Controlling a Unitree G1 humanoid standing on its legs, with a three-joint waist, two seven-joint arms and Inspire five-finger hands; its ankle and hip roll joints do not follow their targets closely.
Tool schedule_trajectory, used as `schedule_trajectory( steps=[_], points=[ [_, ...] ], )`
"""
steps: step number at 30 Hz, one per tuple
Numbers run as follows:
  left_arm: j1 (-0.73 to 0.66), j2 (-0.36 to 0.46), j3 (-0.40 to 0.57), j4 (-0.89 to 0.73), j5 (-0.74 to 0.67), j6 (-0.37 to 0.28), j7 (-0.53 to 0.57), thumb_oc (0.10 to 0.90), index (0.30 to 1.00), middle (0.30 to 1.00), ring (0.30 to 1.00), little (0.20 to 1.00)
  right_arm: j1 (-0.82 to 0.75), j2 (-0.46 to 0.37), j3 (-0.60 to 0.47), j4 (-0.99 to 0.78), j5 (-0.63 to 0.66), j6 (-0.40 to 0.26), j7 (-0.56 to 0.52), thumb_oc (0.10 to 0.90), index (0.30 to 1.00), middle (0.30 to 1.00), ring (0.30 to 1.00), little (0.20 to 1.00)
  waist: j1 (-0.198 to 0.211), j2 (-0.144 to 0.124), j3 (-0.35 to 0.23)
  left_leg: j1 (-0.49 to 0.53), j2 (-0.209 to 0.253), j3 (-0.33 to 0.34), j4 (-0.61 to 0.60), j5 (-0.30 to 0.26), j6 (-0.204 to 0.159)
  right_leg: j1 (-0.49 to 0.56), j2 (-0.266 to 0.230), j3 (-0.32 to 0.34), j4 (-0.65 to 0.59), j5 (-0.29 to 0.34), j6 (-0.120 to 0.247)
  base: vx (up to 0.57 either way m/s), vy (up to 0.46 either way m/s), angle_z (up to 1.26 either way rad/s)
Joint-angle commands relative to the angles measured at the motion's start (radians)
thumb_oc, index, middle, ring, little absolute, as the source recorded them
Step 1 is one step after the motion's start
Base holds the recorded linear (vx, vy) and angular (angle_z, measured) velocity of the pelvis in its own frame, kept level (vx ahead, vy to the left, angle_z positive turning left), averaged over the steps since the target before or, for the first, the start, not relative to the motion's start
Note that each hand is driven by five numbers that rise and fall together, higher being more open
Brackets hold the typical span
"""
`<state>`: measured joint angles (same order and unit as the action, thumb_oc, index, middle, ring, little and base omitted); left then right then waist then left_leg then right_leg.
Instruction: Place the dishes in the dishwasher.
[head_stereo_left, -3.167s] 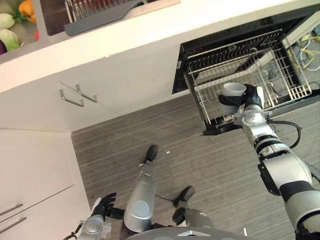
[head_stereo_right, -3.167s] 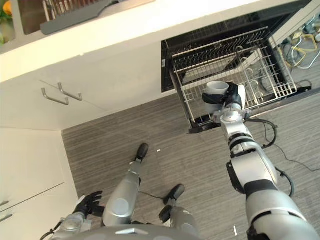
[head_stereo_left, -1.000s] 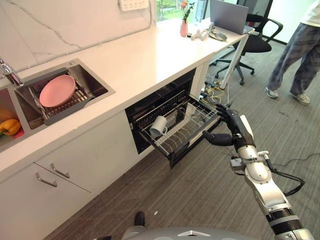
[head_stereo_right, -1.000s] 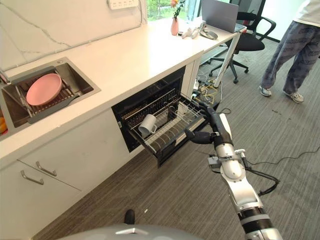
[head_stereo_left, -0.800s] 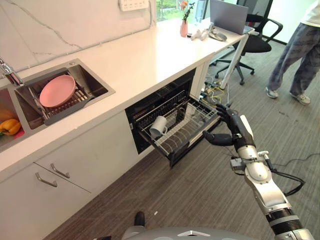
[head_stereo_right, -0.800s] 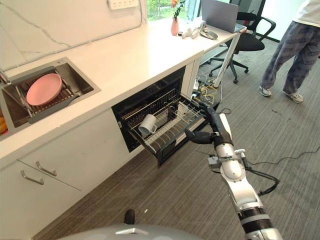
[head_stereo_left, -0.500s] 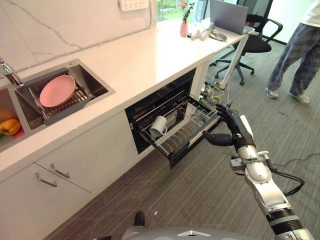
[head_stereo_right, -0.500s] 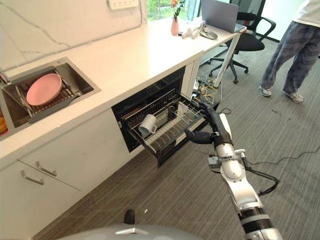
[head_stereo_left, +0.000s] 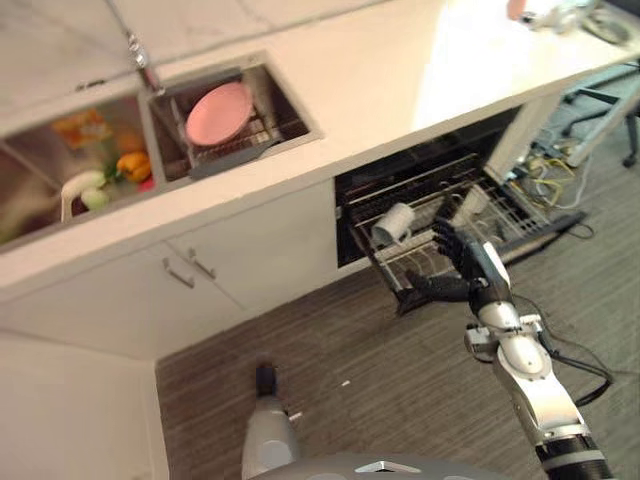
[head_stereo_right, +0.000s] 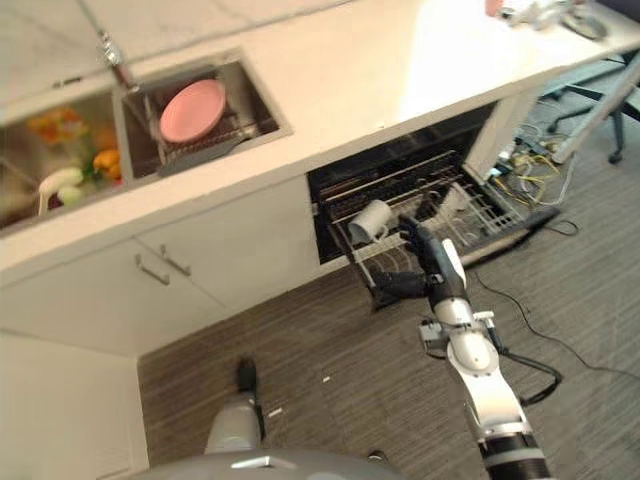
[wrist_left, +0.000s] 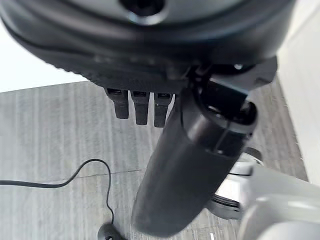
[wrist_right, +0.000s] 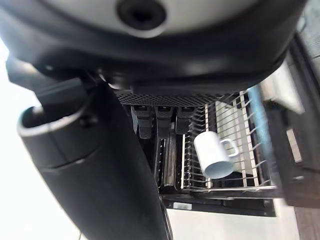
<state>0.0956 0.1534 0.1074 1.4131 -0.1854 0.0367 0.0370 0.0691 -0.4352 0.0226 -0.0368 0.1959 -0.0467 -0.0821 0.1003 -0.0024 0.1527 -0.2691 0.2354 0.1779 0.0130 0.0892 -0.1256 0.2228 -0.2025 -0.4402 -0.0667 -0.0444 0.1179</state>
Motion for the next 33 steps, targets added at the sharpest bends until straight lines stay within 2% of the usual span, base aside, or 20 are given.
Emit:
schedule_trajectory(
  steps=[1,2,4,5,6,7,8,10,11,12,13,16,21,23,24,25,27,33],
  points=[
    [-0.013,0.056,-0.038,-0.007,0.056,-0.008,0.016,0.8,0.9,0.9,0.9,0.9,-0.053,-0.019,-0.038,-0.181,-0.061,-0.113,-0.022,0.8,0.9,0.9,0.9,0.9,0.002,0.015,-0.065,0.13,-0.085,-0.035,-0.034,0.005,0.052,-0.092,-0.141,0.037,0.233,0.026,0.055,0.24,0.467,0.21],
    [-0.013,0.056,-0.038,-0.007,0.056,-0.008,0.016,0.8,0.9,0.9,0.9,0.9,-0.053,-0.019,-0.038,-0.181,-0.061,-0.113,-0.022,0.8,0.9,0.9,0.9,0.9,0.002,0.015,-0.065,0.13,-0.085,-0.035,-0.034,0.005,0.052,-0.092,-0.141,0.037,0.233,0.026,0.055,0.23,0.494,0.17],
    [-0.018,0.07,-0.054,-0.014,0.065,-0.006,0.018,0.8,0.9,0.9,0.9,0.9,-0.06,-0.003,-0.048,-0.186,-0.068,-0.115,-0.032,0.8,0.9,0.9,0.9,0.9,-0.003,0.015,-0.051,0.163,-0.15,-0.048,-0.029,-0.028,0.104,-0.139,-0.201,0.08,0.393,0.118,0.055,0.17,0.4,0.66],
    [-0.018,0.073,-0.062,-0.021,0.066,-0.008,0.017,0.8,0.9,0.9,0.9,0.9,-0.062,0.002,-0.051,-0.19,-0.07,-0.119,-0.037,0.8,0.9,0.9,0.9,0.9,-0.008,0.022,-0.046,0.181,-0.168,-0.058,-0.036,-0.034,0.121,-0.168,-0.199,0.11,0.464,0.14,0.048,0.21,0.448,0.98],
    [-0.018,0.08,-0.072,-0.029,0.07,-0.007,0.017,0.8,0.9,0.9,0.9,0.9,-0.07,0.007,-0.053,-0.187,-0.076,-0.132,-0.048,0.8,0.9,0.9,0.9,0.9,-0.016,0.034,-0.039,0.205,-0.181,-0.069,-0.047,-0.044,0.138,-0.209,-0.176,0.138,0.526,0.135,0.04,0.28,0.417,0.85],
    [-0.02,0.086,-0.079,-0.042,0.072,-0.01,0.02,0.8,0.9,0.9,0.9,0.9,-0.079,0.008,-0.059,-0.192,-0.077,-0.138,-0.057,0.8,0.9,0.9,0.9,0.9,-0.031,0.046,-0.032,0.249,-0.19,-0.087,-0.065,-0.053,0.145,-0.26,-0.122,0.154,0.508,0.083,0.02,0.29,0.292,0.39],
    [-0.024,0.087,-0.084,-0.047,0.071,-0.01,0.022,0.8,0.9,0.9,0.9,0.9,-0.083,0.008,-0.067,-0.197,-0.072,-0.141,-0.063,0.8,0.9,0.9,0.9,0.9,-0.038,0.047,-0.027,0.261,-0.197,-0.104,-0.063,-0.056,0.144,-0.274,-0.102,0.158,0.453,0.065,0.013,0.28,0.162,0.32],
    [-0.035,0.085,-0.091,-0.05,0.077,-0.009,0.025,0.8,0.9,0.9,0.9,0.9,-0.096,0.011,-0.085,-0.212,-0.064,-0.151,-0.08,0.8,0.9,0.9,0.9,0.9,-0.044,0.047,-0.019,0.279,-0.2,-0.13,-0.063,-0.069,0.135,-0.275,-0.089,0.154,0.318,0.064,0.022,0.17,-0.013,0.17],
    [-0.041,0.082,-0.097,-0.05,0.084,-0.009,0.026,0.8,0.9,0.9,0.9,0.9,-0.102,0.01,-0.089,-0.218,-0.07,-0.156,-0.086,0.8,0.9,0.9,0.9,0.9,-0.054,0.045,-0.014,0.288,-0.2,-0.144,-0.063,-0.075,0.133,-0.29,-0.077,0.172,0.261,0.082,0.033,0.09,-0.042,0.11],
    [-0.041,0.082,-0.097,-0.05,0.084,-0.009,0.026,0.8,0.9,0.9,0.9,0.9,-0.102,0.01,-0.089,-0.218,-0.07,-0.156,-0.086,0.8,0.9,0.9,0.9,0.9,-0.054,0.046,-0.015,0.284,-0.2,-0.145,-0.062,-0.073,0.133,-0.29,-0.076,0.171,0.255,0.088,0.033,0.14,-0.017,0.41],
    [-0.051,0.076,-0.105,-0.051,0.096,-0.004,0.024,0.8,0.9,0.9,0.9,0.9,-0.092,0.013,-0.096,-0.229,-0.085,-0.158,-0.095,0.8,0.9,0.9,0.9,0.9,-0.068,0.031,-0.007,0.299,-0.211,-0.174,-0.055,-0.083,0.136,-0.293,-0.046,0.25,0.21,0.095,0.047,0.13,-0.01,0.54],
    [-0.052,0.07,-0.098,-0.046,0.111,0.001,0.021,0.8,0.9,0.9,0.9,0.9,-0.08,0.024,-0.092,-0.236,-0.082,-0.162,-0.089,0.8,0.9,0.9,0.9,0.9,-0.055,0.01,-0.025,0.313,-0.219,-0.162,-0.05,-0.105,0.14,-0.25,-0.059,0.226,0.177,0.109,0.056,0.12,-0.034,0.3],
    [-0.043,0.055,-0.098,-0.042,0.115,0.002,0.012,0.8,0.9,0.9,0.9,0.9,-0.039,0.016,-0.08,-0.263,-0.08,-0.15,-0.055,0.8,0.9,0.9,0.9,0.9,-0.049,0.002,-0.063,0.336,-0.205,-0.155,-0.057,-0.115,0.126,-0.202,-0.05,0.193,0.131,0.108,0.06,0.12,-0.057,-0.17],
    [-0.037,0.047,-0.096,-0.044,0.117,0.001,0.017,0.8,0.9,0.9,0.9,0.9,-0.016,0.012,-0.086,-0.308,-0.153,-0.148,-0.08,0.8,0.9,0.9,0.9,0.9,-0.051,0.002,-0.075,0.347,-0.192,-0.151,-0.062,-0.119,0.116,-0.182,-0.041,0.186,0.102,0.099,0.06,0.13,-0.079,-0.1],
    [-0.036,0.035,-0.094,-0.045,0.119,0.001,0.03,0.8,0.9,0.9,0.9,0.9,0.014,0.006,-0.099,-0.347,-0.252,-0.145,-0.131,0.8,0.9,0.9,0.9,0.9,-0.06,0.003,-0.083,0.358,-0.183,-0.146,-0.067,-0.122,0.109,-0.168,-0.033,0.188,0.084,0.088,0.058,0.1,-0.06,-0.14],
    [-0.036,0.035,-0.094,-0.045,0.119,0.001,0.03,0.8,0.9,0.9,0.9,0.9,0.014,0.006,-0.099,-0.347,-0.252,-0.145,-0.131,0.8,0.9,0.9,0.9,0.9,-0.06,0.003,-0.083,0.358,-0.183,-0.146,-0.067,-0.122,0.109,-0.168,-0.033,0.188,0.084,0.088,0.058,0.09,-0.054,-0.13],
    [-0.035,0.016,-0.098,-0.052,0.119,-0.006,0.059,0.8,0.9,0.9,0.9,0.9,0.06,0.004,-0.117,-0.443,-0.379,-0.149,-0.2,0.8,0.9,0.9,0.9,0.9,-0.076,0.006,-0.089,0.371,-0.169,-0.139,-0.075,-0.125,0.098,-0.155,-0.023,0.191,0.063,0.077,0.058,0.07,-0.05,0.03],
    [-0.035,0.011,-0.112,-0.068,0.138,-0.008,0.074,0.8,0.9,0.9,0.9,0.9,0.083,-0.021,-0.081,-0.538,-0.433,-0.177,-0.204,0.8,0.9,0.9,0.9,0.9,-0.087,0.008,-0.094,0.383,-0.161,-0.127,-0.09,-0.122,0.089,-0.142,-0.015,0.199,0.048,0.071,0.058,0.03,-0.015,-0.07]
  ],
)
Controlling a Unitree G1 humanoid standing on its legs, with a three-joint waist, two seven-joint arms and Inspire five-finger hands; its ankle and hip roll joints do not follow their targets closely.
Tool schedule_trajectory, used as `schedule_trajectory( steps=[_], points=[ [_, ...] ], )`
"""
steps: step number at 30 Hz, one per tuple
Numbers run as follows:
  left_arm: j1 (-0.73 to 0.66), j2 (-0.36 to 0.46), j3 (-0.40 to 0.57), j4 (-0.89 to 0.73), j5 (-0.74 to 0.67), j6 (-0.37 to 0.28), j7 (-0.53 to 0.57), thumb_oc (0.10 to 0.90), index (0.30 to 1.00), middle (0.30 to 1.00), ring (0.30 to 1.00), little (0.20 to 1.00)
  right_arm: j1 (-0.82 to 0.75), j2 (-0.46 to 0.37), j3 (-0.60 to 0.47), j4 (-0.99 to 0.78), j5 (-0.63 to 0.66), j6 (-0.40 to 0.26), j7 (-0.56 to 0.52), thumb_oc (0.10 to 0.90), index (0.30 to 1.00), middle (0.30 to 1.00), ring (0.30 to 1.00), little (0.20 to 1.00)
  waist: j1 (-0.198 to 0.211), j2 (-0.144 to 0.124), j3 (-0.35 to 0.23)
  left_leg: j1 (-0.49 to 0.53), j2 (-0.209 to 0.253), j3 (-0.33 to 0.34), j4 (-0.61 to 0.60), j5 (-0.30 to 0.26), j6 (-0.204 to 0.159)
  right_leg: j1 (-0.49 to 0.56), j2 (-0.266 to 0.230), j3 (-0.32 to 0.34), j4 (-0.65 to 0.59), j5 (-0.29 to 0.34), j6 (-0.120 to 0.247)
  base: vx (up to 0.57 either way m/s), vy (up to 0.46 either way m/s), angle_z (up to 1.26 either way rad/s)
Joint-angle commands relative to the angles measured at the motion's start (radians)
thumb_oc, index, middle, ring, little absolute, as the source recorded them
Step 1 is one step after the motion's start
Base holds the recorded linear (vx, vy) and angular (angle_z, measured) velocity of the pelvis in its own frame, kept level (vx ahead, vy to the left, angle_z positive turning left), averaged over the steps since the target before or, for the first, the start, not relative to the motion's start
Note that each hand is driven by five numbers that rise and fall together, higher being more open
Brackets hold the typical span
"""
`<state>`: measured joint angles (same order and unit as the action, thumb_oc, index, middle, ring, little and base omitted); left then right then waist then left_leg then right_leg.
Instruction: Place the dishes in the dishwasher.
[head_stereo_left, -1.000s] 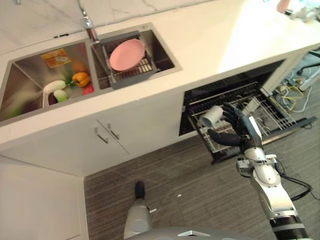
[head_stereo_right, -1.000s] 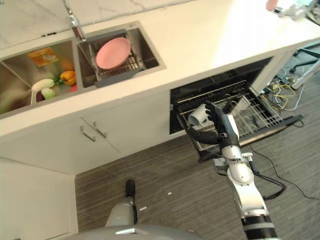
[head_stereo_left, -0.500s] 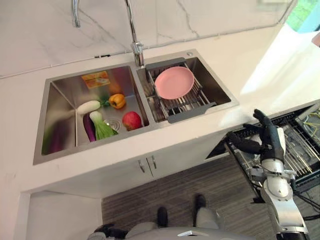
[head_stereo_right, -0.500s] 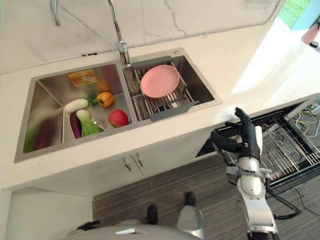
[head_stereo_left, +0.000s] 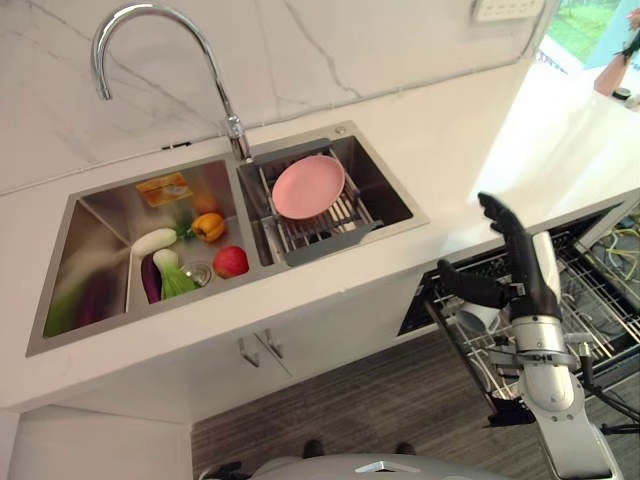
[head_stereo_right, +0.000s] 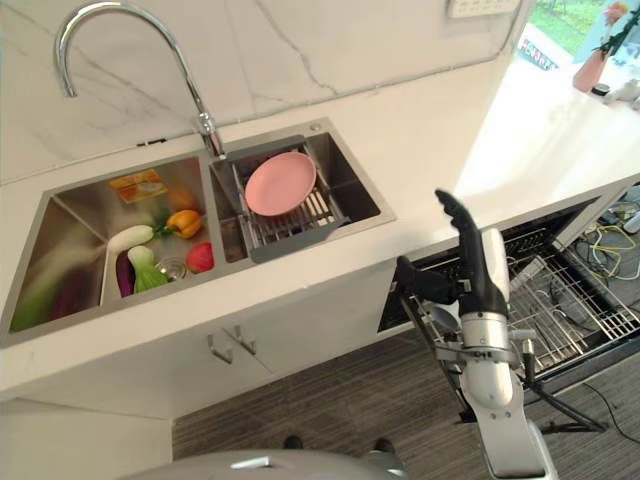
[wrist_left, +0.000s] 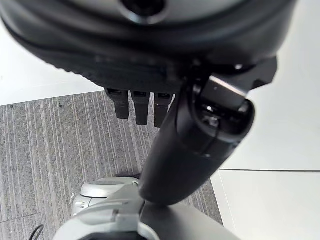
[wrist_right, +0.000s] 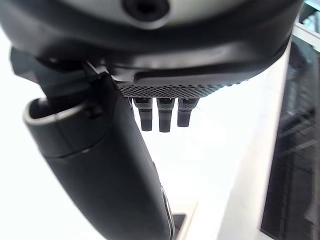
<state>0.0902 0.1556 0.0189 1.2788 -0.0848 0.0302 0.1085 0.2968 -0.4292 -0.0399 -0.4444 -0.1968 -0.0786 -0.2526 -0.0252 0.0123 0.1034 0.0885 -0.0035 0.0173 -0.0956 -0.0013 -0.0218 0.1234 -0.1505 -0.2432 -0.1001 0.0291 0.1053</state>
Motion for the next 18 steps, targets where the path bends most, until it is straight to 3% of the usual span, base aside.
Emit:
schedule_trajectory(
  steps=[1,5,12,18],
  points=[
    [-0.031,0.009,-0.023,0.065,0.039,-0.003,0.001,0.8,0.9,0.9,0.9,0.9,-0.146,-0.035,-0.007,-0.14,-0.046,-0.151,-0.028,0.8,0.9,0.9,0.9,0.9,0.038,-0.006,-0.045,0.026,0.078,0.034,0.018,-0.032,-0.015,-0.041,-0.066,0.002,0.08,-0.002,0.07,0.0,0.0,0.0],
    [-0.031,0.011,-0.021,0.059,0.037,-0.006,0.001,0.8,0.9,0.9,0.9,0.9,-0.151,-0.051,0.022,-0.15,-0.033,-0.163,0.002,0.8,0.9,0.9,0.9,0.9,0.04,-0.006,-0.044,0.027,0.078,0.034,0.014,-0.032,-0.015,-0.038,-0.067,0.001,0.075,-0.001,0.072,0.0,0.0,0.0],
    [-0.023,0.023,-0.033,0.072,0.034,0.007,-0.033,0.8,0.9,0.9,0.9,0.9,-0.234,-0.009,0.124,0.115,0.303,-0.111,0.156,0.8,0.9,0.9,0.9,0.9,0.082,-0.015,-0.052,0.021,0.07,0.008,0.008,-0.03,-0.017,-0.014,-0.079,-0.03,0.062,0.001,0.07,0.0,0.001,0.04],
    [-0.007,0.032,-0.036,0.079,0.043,0.012,-0.049,0.8,0.9,0.9,0.9,0.9,-0.309,-0.018,0.103,0.219,0.329,-0.098,0.159,0.8,0.9,0.9,0.9,0.9,0.117,-0.021,-0.057,0.009,0.065,-0.02,0.008,-0.024,-0.019,-0.002,-0.083,-0.062,0.056,0.0,0.066,0.02,-0.009,0.24]
  ],
)
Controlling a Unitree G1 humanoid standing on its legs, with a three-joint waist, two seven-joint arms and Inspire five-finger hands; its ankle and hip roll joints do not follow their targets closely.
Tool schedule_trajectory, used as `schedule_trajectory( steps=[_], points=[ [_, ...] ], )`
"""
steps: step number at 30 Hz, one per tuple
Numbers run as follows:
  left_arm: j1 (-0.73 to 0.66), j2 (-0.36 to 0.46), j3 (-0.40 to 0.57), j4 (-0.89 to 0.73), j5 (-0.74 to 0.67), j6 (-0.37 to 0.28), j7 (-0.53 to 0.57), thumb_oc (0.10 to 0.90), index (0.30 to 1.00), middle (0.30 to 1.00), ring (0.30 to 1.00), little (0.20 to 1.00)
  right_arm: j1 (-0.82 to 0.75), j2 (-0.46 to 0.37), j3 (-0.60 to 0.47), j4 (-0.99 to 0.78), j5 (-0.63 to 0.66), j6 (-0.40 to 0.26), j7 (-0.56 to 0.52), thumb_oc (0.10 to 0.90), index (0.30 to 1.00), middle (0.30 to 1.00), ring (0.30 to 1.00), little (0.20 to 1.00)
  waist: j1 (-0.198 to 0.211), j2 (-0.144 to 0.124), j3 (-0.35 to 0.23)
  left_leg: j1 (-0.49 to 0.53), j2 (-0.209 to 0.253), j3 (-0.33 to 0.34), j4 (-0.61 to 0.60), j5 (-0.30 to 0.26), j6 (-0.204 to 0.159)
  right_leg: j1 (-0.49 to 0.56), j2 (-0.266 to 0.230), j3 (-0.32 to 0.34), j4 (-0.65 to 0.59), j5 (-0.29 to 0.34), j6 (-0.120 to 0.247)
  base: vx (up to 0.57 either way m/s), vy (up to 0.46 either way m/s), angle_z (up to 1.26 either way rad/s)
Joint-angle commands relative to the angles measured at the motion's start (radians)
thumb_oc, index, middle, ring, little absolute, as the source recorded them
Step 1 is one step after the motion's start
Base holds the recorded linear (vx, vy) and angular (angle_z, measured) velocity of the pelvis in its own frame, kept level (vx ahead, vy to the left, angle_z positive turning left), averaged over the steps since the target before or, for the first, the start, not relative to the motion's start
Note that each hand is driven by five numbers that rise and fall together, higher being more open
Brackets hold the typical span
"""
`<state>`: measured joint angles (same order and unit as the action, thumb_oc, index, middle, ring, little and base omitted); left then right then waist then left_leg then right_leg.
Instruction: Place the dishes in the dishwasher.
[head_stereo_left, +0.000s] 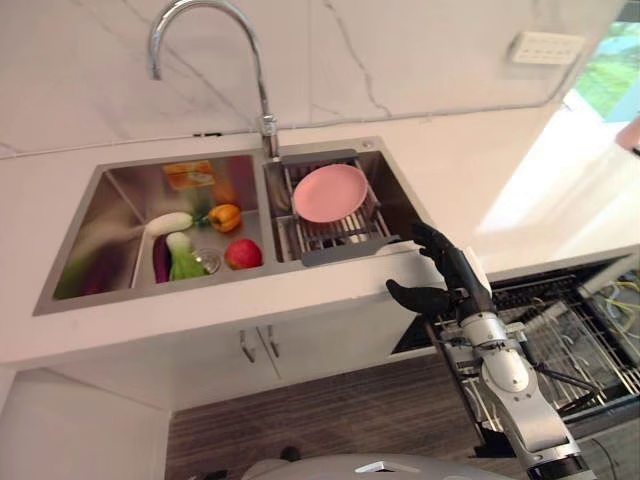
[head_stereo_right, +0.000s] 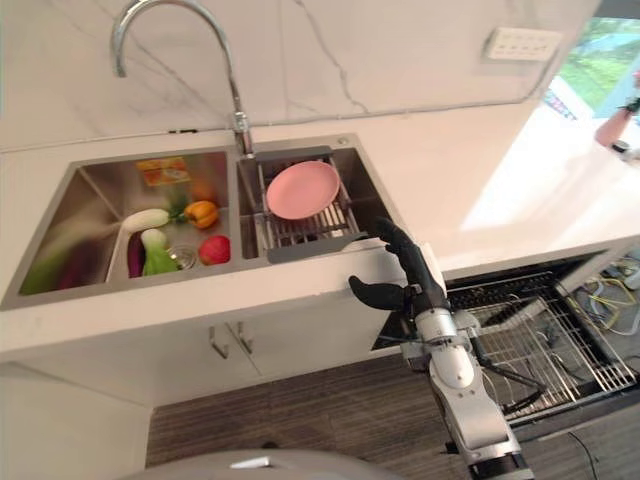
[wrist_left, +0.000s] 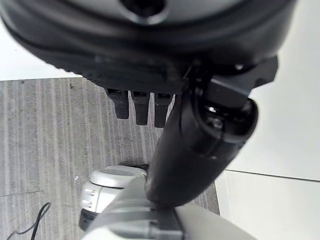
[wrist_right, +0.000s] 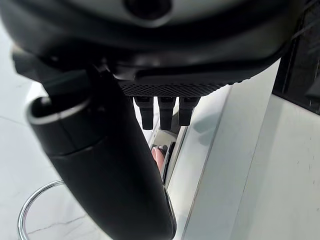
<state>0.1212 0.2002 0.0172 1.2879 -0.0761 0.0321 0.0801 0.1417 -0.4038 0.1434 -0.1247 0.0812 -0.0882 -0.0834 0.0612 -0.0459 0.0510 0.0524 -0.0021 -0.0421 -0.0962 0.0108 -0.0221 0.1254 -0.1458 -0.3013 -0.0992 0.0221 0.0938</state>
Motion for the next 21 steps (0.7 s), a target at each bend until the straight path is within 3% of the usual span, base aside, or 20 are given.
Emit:
schedule_trajectory(
  steps=[1,12,21],
  points=[
    [-0.027,-0.007,-0.037,0.071,0.046,0.011,-0.031,0.8,0.9,0.9,0.9,0.9,-0.187,-0.063,-0.104,-0.054,0.033,-0.08,-0.016,0.8,0.9,0.9,0.9,0.9,0.054,0.034,-0.008,0.038,0.062,0.024,0.009,-0.033,-0.02,0.003,-0.089,-0.021,0.052,0.006,0.076,0.03,-0.026,0.13],
    [-0.003,0.019,-0.075,0.091,0.074,0.005,-0.061,0.8,0.9,0.9,0.9,0.9,-0.332,-0.208,-0.177,0.164,-0.138,-0.085,-0.098,0.8,0.9,0.9,0.9,0.9,0.148,0.024,-0.015,-0.015,0.058,-0.082,0.011,-0.018,-0.046,0.042,-0.075,-0.135,0.04,-0.017,0.064,0.04,-0.033,0.43],
    [-0.009,0.032,-0.093,0.098,0.076,-0.002,-0.059,0.8,0.9,0.9,0.9,0.9,-0.434,-0.297,-0.124,0.283,-0.211,-0.093,-0.138,0.8,0.9,0.9,0.9,0.9,0.18,0.009,-0.011,-0.029,0.063,-0.112,0.015,-0.011,-0.053,0.052,-0.062,-0.164,0.038,-0.027,0.057,0.03,-0.022,0.23]
  ],
)
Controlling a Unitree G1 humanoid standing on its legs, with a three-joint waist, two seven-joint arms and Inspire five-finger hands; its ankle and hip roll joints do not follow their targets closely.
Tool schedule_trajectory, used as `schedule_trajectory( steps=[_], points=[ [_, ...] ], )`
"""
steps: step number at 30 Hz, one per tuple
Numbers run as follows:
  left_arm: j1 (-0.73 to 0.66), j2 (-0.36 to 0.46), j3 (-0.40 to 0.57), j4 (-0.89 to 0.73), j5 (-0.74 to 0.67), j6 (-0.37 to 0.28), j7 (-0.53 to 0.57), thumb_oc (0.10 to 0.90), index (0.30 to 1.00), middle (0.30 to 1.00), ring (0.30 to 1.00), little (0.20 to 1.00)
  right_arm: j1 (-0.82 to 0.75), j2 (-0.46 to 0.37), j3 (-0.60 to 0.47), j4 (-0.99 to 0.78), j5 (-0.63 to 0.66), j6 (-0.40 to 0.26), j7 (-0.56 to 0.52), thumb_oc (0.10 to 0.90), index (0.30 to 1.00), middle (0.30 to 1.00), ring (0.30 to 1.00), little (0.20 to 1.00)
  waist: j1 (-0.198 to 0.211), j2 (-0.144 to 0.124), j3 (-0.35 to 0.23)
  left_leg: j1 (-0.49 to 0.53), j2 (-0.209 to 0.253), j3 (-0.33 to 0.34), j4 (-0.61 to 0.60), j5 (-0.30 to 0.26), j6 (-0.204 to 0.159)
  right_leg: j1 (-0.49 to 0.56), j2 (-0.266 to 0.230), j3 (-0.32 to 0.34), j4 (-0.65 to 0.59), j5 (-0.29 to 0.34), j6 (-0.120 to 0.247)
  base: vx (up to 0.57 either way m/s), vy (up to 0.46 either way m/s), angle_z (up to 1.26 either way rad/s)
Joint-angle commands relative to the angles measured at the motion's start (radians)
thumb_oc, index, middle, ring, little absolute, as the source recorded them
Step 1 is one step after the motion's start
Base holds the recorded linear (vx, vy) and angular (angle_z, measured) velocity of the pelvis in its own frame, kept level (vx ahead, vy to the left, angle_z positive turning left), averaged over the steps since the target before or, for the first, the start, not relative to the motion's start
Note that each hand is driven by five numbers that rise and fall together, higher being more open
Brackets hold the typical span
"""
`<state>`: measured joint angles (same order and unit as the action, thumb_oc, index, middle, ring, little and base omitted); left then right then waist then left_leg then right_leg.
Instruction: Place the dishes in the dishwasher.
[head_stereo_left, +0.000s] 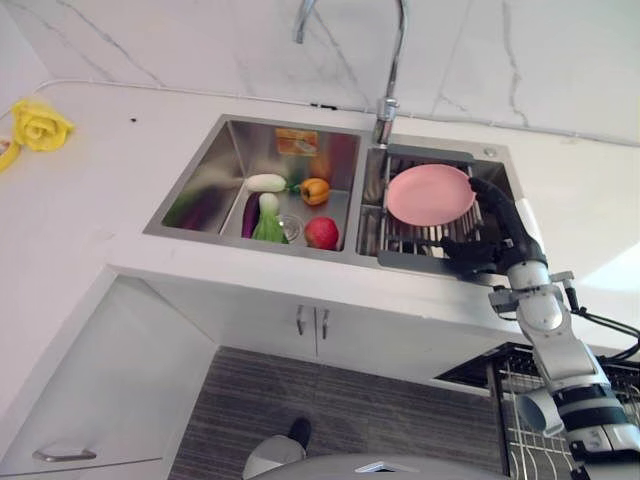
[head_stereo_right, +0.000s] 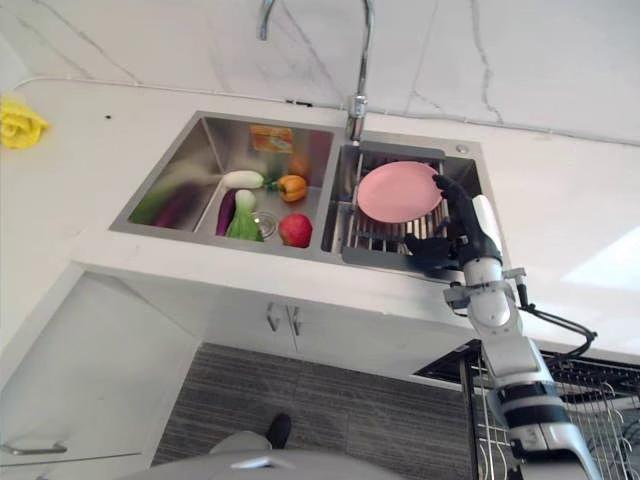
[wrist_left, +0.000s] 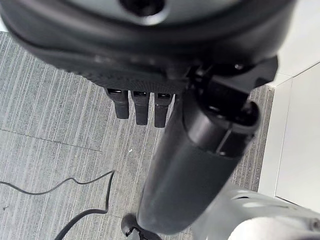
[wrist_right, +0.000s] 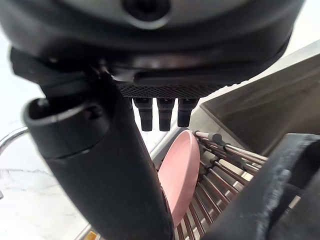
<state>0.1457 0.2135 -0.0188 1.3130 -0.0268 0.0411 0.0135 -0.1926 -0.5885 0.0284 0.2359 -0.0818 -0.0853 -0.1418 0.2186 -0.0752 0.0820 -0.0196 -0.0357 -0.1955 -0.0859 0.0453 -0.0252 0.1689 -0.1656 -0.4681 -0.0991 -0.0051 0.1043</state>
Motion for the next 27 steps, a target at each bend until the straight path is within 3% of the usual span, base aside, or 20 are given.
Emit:
schedule_trajectory(
  steps=[1,10,27],
  points=[
    [-0.037,0.022,-0.059,0.074,0.026,-0.013,0.009,0.8,0.9,0.9,0.9,0.9,-0.118,-0.126,0.004,-0.058,-0.059,-0.095,-0.083,0.8,0.9,0.9,0.9,0.9,0.026,0.036,-0.041,0.041,0.098,0.038,0.005,-0.045,-0.051,0.008,-0.04,-0.001,0.037,-0.002,0.046,0.03,-0.032,0.12],
    [-0.045,0.037,-0.032,0.105,0.022,-0.009,0.026,0.8,0.9,0.9,0.9,0.9,-0.174,-0.224,0.063,-0.023,-0.15,-0.072,-0.113,0.8,0.9,0.9,0.9,0.9,0.039,0.011,-0.031,0.041,0.108,0.027,0.004,-0.048,-0.055,0.011,-0.025,-0.004,0.039,-0.015,0.038,0.04,-0.033,0.04],
    [-0.049,0.039,-0.017,0.106,0.052,-0.013,0.017,0.8,0.9,0.9,0.9,0.9,-0.071,-0.255,-0.001,-0.129,-0.193,-0.092,-0.09,0.8,0.9,0.9,0.9,0.9,0.009,0.016,-0.034,0.071,0.118,0.052,-0.001,-0.062,-0.055,0.022,-0.018,0.013,0.034,-0.022,0.035,0.01,-0.012,-0.06]
  ],
)
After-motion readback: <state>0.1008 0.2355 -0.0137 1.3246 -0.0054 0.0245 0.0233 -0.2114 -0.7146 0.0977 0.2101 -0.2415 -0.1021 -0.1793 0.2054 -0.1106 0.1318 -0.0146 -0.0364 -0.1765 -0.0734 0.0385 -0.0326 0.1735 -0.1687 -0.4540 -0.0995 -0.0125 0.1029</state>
